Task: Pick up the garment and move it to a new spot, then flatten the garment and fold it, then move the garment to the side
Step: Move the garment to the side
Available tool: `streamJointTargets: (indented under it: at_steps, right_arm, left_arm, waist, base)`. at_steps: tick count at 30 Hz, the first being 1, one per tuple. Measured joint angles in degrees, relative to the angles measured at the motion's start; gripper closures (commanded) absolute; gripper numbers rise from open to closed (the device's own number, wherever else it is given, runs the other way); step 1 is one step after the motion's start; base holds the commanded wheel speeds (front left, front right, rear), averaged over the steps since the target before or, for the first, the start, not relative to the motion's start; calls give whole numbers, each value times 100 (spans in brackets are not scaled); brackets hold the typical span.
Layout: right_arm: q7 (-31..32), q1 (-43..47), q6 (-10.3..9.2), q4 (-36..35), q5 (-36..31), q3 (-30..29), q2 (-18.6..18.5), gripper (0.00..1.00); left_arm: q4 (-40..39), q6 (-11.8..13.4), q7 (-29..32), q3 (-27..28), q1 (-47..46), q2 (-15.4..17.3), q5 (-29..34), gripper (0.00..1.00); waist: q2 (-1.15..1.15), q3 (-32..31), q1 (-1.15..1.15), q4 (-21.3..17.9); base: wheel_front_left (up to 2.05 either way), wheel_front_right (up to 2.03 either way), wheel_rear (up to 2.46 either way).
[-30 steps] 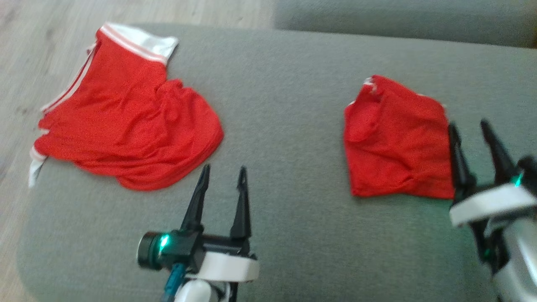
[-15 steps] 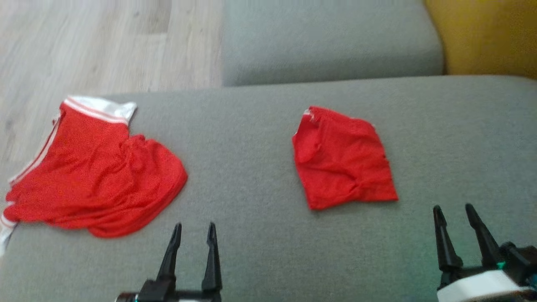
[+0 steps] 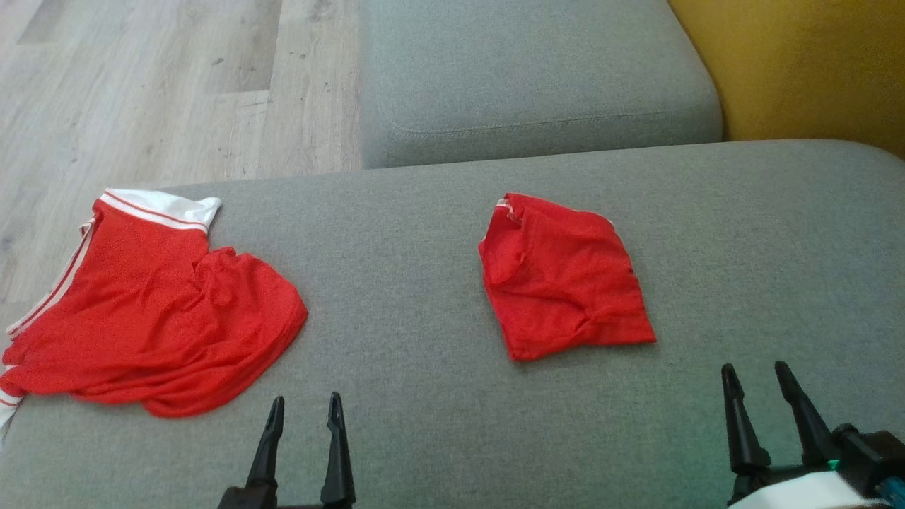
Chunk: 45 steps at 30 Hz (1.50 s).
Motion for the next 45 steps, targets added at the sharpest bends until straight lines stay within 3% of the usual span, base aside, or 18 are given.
streamJointTargets:
  at_steps: [21, 28, 35, 44, 45]
  right_arm:
    - [0, -66, 0, 265, 271, 258, -24, 0]
    - [1, -1360, 0, 1072, 1093, 426, -363, 0]
    - [156, -3105, 0, 2513, 2270, 1451, -1002, 0]
    - [492, -4052, 0, 3552, 3533, 2729, -1511, 0]
    - [546, -4100, 0, 3579, 3619, 2880, -1512, 8]
  left_arm:
    - [-18, 11, 0, 13, -34, 0, 91, 0]
    - [-137, 129, 0, -278, -486, -1, 91, 0]
    - [-156, 269, 0, -561, -1012, -1, 85, 0]
    - [-151, 410, 0, -833, -1311, -7, 26, 0]
    - [-149, 410, 0, -845, -1311, -7, 26, 0]
  waist:
    - [0, 340, 0, 112]
    - [0, 913, 1, 252]
    - [0, 1552, 3, 468]
    - [0, 1967, 1, 909]
    - [0, 1995, 1, 931]
  base:
    - [0, 0, 0]
    - [0, 0, 0]
    - [0, 0, 0]
    - [0, 0, 0]
    - [0, 0, 0]
